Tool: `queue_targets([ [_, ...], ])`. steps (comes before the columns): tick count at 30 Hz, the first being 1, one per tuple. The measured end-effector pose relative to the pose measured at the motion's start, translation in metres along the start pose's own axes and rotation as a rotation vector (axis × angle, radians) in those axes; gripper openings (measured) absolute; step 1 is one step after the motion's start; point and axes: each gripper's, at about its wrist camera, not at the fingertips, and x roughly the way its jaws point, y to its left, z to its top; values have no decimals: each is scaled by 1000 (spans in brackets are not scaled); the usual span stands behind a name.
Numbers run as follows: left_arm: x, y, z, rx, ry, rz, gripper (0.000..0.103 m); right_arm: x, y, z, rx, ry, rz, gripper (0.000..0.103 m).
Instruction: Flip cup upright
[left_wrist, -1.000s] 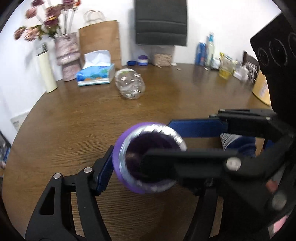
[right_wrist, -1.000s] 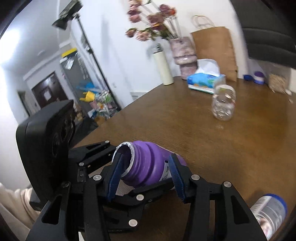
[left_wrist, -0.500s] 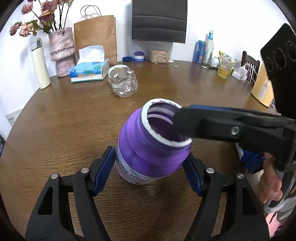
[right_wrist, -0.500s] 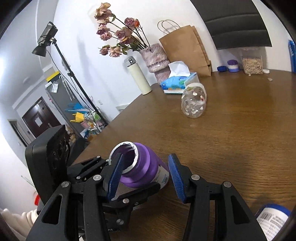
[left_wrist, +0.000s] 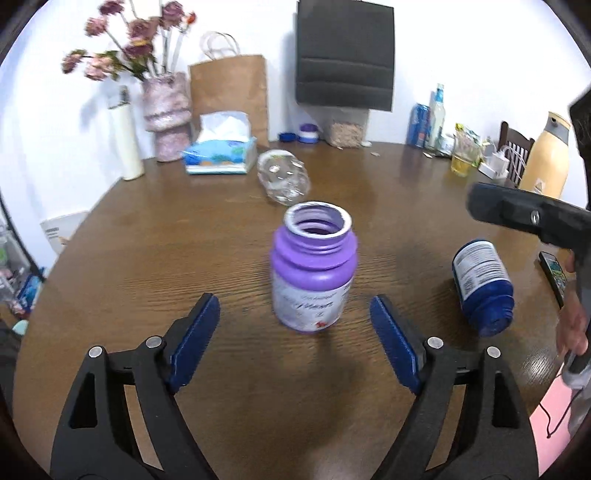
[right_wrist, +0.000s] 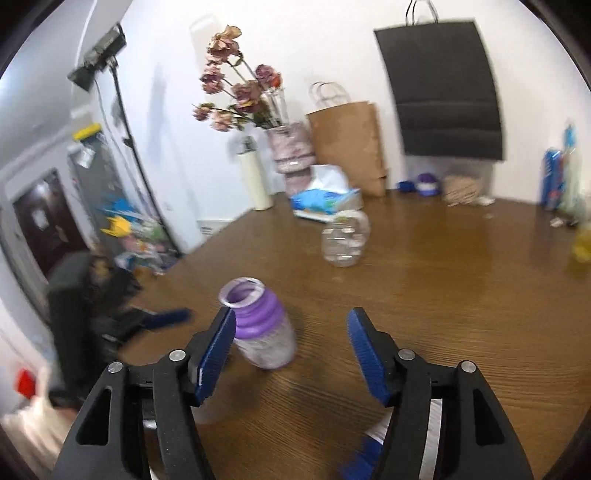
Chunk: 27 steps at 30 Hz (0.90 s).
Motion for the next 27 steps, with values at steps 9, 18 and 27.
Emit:
queue_targets([
  [9, -54, 27, -32, -117, -105, 178, 99, -52, -20, -32, -41, 30, -180, 84],
  [18, -101, 9, -35, -150, -180, 225, 103, -81, 16, -42, -97, -21, -183, 84],
  [27, -167, -30, -95, -117, -369, 255, 103, -146, 77, -103, -238, -238, -225, 84],
])
